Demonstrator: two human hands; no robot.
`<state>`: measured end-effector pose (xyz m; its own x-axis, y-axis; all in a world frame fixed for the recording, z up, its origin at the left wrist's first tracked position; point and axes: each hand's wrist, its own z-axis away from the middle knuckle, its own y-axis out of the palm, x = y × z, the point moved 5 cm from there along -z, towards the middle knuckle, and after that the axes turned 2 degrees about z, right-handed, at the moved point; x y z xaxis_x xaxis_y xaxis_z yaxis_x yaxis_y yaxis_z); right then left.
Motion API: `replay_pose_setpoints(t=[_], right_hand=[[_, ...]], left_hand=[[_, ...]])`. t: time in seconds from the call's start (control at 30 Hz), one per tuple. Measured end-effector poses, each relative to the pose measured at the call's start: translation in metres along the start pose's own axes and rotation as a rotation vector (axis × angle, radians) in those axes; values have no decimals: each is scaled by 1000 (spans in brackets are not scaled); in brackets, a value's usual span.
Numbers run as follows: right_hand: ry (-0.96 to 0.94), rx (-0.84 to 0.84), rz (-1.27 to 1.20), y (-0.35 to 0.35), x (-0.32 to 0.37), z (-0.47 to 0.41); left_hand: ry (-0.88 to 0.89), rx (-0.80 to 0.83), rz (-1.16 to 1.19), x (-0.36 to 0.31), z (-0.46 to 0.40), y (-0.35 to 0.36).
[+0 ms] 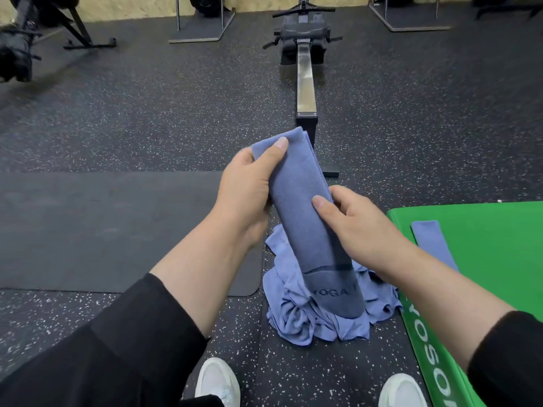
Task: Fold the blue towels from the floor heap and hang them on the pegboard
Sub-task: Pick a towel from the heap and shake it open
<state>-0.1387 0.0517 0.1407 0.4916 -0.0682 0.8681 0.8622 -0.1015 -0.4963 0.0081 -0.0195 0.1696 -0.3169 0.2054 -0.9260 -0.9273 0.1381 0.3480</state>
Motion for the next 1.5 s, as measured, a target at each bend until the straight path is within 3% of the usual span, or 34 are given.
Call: replay_pose_setpoints(t=[0.13,0.43,0.67,0.97,1.13,1.23,1.33,1.5], right_hand=[[27,-20,14,-5,-5,1],[147,305,-8,13,-17,17],[198,390,-90,1,-35,25],[264,325,-129,-57,-62,41],[295,127,-125,-135,-82,50],[354,-8,-136,-184,-115,60],[427,-87,-196,-214,-161,78],[567,-50,-230,-213,-242,111]], left_hand=[[-166,67,-11,19,1,5],[-97,-45,27,6,-10,-6],[-68,-129,46,7,-20,-10],[-102,-134,-20,32,-31,26],[-187,-44,-59,58,-62,104],[-315,64,-89,91,-87,155],[-325,83,-152,128,-94,200],[-360,128,-296,205,-93,251]])
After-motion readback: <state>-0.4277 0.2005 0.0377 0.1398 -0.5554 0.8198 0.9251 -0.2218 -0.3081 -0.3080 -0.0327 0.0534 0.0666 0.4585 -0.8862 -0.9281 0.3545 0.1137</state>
